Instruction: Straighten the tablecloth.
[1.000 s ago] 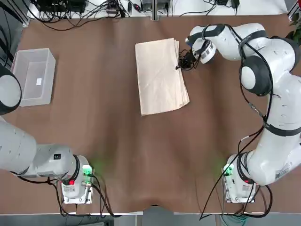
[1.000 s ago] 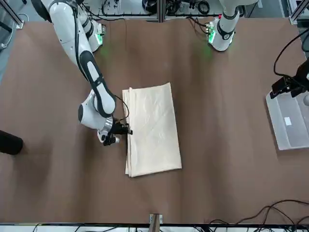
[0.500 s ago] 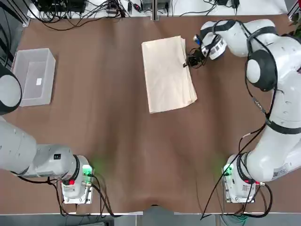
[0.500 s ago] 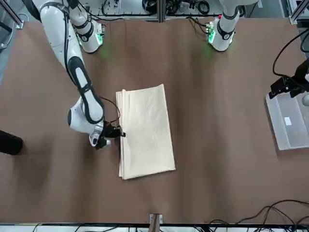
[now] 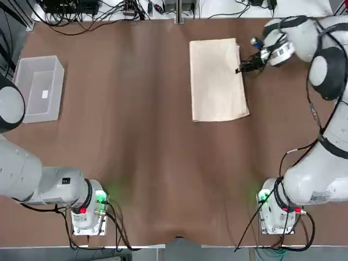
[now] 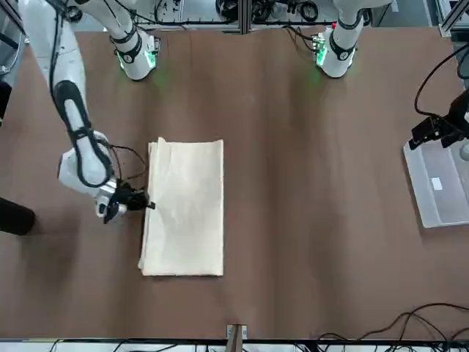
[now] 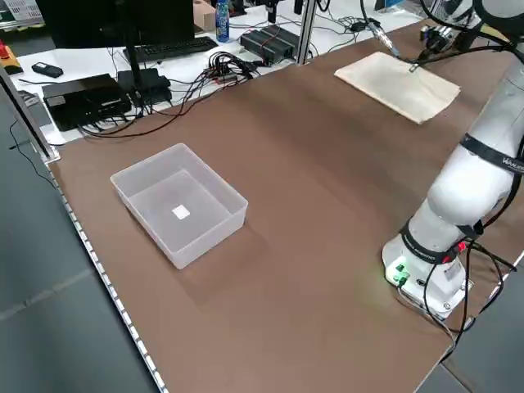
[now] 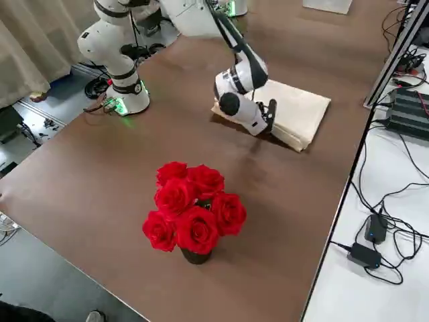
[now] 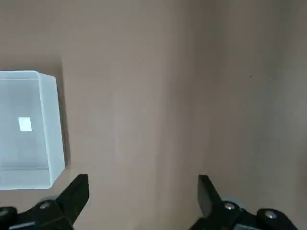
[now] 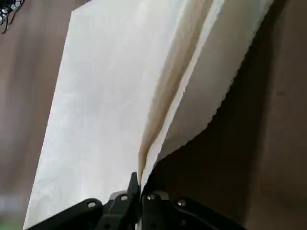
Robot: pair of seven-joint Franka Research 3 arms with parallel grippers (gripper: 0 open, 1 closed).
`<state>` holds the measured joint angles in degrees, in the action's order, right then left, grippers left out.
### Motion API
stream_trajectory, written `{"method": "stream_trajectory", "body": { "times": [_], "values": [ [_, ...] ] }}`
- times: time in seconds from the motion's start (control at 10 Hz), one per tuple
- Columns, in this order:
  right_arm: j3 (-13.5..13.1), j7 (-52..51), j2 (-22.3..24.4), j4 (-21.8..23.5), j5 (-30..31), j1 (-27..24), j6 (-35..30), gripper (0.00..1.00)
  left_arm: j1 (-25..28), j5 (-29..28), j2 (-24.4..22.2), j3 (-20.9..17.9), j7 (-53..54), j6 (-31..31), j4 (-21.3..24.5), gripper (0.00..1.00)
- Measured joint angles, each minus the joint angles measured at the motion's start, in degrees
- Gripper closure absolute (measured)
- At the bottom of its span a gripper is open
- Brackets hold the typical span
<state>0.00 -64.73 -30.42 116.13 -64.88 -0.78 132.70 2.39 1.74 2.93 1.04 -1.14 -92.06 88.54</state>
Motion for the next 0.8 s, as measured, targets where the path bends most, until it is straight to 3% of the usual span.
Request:
{"method": "stream_trajectory", "body": {
  "times": [0.4,0.8],
  "values": [
    [-0.4,-0.6,0.6,-1.7,3.9,-3.6,-2.9,0.96,0.0,0.0,0.0,0.0,0.0,0.0,0.0,0.00],
    [-2.9,0.9,6.4,-2.5,12.5,-11.2,-20.0,0.96,0.0,0.0,0.0,-0.1,0.0,0.0,0.0,0.00]
  ]
}}
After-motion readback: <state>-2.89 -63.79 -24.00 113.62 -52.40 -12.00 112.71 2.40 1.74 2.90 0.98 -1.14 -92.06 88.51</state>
